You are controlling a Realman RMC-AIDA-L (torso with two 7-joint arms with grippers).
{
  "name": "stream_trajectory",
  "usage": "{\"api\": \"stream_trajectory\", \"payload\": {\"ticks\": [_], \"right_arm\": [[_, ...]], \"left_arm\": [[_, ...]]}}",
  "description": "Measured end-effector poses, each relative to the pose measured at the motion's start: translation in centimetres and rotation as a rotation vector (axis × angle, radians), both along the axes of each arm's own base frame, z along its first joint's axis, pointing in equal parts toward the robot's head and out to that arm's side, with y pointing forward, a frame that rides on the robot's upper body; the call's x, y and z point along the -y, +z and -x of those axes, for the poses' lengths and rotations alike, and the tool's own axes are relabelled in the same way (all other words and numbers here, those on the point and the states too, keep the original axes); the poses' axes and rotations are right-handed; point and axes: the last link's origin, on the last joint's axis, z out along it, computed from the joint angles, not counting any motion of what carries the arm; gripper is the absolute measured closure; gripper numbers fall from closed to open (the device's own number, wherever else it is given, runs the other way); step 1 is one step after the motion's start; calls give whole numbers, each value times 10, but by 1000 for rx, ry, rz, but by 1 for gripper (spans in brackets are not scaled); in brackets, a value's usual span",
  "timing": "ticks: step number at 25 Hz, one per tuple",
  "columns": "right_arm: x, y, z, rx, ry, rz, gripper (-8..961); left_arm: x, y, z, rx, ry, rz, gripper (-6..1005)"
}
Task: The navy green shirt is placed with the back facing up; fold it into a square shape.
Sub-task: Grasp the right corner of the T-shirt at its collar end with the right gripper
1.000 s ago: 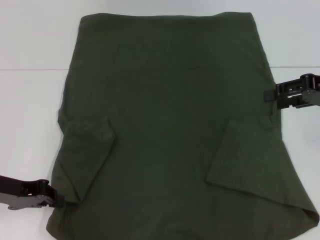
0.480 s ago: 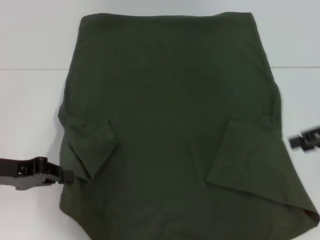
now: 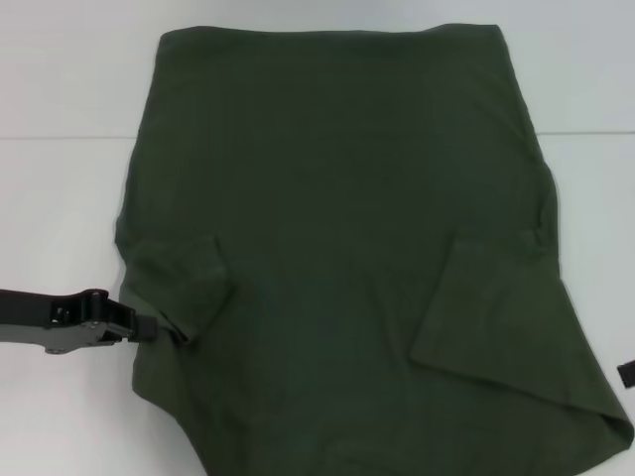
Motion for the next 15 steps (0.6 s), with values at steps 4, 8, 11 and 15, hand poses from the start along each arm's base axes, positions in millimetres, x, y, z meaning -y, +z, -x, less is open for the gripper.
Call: {"api": "stream_trajectory", "payload": {"ticks": [4,8,11,15], "right_arm": [[3,-11,-3,27,25,29,310],[4,-20,-7,65,20,46,309],[3,-23,-8,79,21,43,309],[1,-29,-11,102,23,32,309]], "left_arm": [[0,-1,1,0,7,-4,966],[1,0,3,0,14,-8,966],[1,0,4,0,18,-9,967],[1,-1,4,1,20,-7,967]]}}
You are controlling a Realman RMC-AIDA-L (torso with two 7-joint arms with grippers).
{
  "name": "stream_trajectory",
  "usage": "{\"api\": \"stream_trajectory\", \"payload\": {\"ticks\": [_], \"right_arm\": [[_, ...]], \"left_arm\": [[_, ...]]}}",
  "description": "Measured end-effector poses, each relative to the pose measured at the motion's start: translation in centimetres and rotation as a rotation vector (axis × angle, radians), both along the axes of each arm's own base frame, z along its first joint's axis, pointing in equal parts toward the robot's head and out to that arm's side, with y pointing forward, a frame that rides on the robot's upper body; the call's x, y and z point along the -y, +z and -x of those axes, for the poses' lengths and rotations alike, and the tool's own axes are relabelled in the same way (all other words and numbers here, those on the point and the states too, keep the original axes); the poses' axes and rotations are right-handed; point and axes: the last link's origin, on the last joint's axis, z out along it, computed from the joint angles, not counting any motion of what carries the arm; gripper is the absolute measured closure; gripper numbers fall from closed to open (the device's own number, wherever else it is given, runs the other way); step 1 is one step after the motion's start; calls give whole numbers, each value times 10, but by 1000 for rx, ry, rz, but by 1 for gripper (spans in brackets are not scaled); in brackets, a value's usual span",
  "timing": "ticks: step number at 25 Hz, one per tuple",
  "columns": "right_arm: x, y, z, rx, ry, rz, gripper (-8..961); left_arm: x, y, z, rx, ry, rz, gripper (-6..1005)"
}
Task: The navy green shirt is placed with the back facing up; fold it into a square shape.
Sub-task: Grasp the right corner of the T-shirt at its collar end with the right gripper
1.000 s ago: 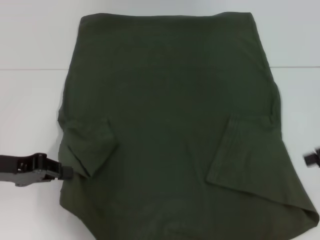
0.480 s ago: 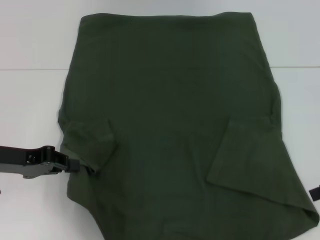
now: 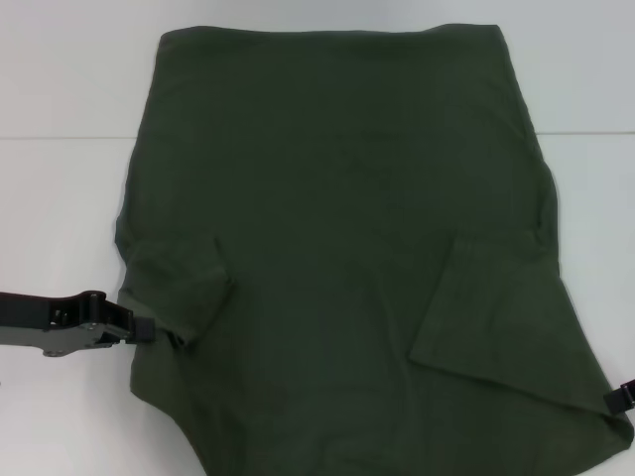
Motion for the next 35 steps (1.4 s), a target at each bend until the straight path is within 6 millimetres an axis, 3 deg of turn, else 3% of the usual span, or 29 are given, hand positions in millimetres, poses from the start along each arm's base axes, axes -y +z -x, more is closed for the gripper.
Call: {"api": "stream_trajectory", "payload": {"ticks": [17,27,35], "right_arm": [[0,-24,2,49,37,43,313],[1,-39,15,27,57,92,315],[-4,-48,29,6,84,107,369]], "left_arm": [[1,0,1,7,8,-1,966],[0,-1,1,7,10,0,966],[-1,-1,0,8,7,0,966]]}}
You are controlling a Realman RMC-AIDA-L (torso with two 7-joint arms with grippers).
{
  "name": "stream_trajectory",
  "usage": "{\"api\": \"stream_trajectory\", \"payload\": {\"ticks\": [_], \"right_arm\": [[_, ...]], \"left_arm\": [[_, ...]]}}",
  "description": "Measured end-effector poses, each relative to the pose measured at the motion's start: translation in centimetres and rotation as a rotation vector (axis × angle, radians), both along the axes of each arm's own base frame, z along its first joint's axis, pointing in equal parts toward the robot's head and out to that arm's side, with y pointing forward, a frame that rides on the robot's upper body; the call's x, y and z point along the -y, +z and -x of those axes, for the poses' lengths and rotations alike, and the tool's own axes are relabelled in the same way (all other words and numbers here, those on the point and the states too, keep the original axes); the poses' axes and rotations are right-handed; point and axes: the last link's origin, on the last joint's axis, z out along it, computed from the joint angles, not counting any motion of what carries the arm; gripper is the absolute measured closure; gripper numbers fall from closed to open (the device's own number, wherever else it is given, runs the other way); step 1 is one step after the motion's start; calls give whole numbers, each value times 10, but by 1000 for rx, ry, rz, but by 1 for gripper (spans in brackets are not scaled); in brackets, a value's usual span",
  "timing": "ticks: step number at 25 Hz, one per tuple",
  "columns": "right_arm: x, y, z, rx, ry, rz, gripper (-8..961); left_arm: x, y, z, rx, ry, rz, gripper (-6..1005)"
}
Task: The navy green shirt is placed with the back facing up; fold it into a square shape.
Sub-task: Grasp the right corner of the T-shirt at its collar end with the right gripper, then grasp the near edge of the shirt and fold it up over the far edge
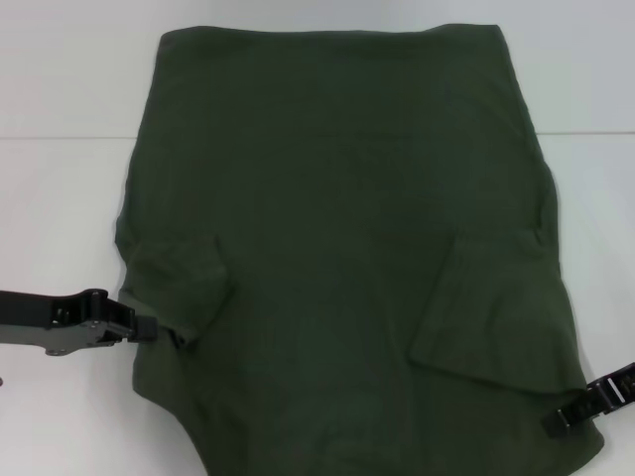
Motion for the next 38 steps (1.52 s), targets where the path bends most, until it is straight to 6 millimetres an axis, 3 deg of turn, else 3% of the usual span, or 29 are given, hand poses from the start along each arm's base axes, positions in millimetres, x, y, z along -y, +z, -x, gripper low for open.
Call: {"api": "stream_trajectory", "payload": {"ticks": [8,19,25,38], "right_arm": [[-1,2,0,-3,-10,-7,423],[-1,4,0,-1,-14,-9,658],[2,8,0,-6,-20,14,882],[18,19,-3,-30,-50,102,898]], "left_arm": [[-1,0,-1,-2,-4,1,967],[1,1,0,-1,-5,7,967],[12,8,6,-7,-2,51,967],[48,12,20,-45,13,191,965]]}}
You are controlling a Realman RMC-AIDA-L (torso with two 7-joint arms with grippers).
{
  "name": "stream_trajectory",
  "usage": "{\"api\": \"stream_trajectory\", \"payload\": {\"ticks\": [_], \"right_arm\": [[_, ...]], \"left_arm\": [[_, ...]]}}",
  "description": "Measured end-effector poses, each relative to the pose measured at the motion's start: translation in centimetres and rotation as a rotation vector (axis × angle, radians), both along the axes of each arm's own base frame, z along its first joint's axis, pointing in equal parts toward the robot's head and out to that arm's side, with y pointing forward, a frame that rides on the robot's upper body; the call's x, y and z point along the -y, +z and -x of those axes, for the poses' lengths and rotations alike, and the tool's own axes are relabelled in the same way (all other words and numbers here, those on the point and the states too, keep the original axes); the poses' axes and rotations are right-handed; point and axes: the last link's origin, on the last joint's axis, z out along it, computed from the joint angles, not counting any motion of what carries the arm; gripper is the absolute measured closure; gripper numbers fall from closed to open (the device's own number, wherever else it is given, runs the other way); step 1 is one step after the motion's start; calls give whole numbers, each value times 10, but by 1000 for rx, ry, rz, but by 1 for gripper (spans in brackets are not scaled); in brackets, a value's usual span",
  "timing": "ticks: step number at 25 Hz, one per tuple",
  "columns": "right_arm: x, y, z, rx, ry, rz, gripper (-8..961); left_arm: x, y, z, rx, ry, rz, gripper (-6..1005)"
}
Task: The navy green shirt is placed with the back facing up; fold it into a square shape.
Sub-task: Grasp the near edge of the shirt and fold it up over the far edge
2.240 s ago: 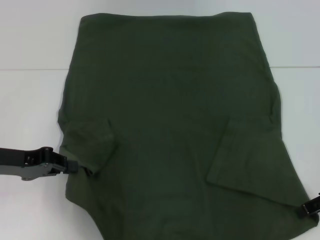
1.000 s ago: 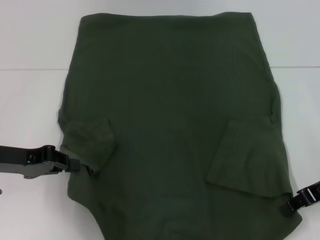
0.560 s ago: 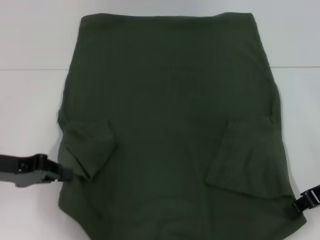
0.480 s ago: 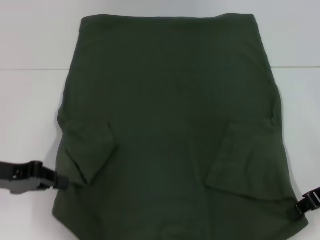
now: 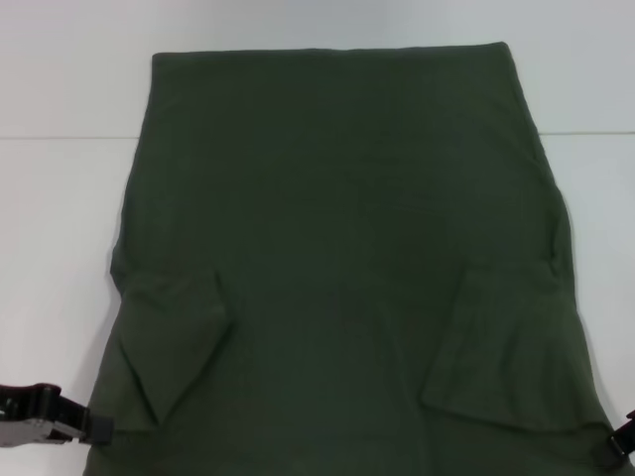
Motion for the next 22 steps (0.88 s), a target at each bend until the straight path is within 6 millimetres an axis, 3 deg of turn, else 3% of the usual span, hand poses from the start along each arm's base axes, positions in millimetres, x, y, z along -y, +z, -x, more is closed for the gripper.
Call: {"api": "stream_trajectory", "payload": {"ticks": [3,7,13,22], "right_arm": [[-1,5,2,-63,3,-28,898],[-9,15,9,-213,2,-103,899],[-23,30,21,-366,-7,-234,899],[-62,43,32,-433,-27,-497,898]], "left_arm": [[-2,4,-3,16,-17,-17,965],[-19,6,-17,73,-50,-33,966],[-57,4,-38,159,4,-77,966],[-119,-6,-67,56,8,-202,966]]}}
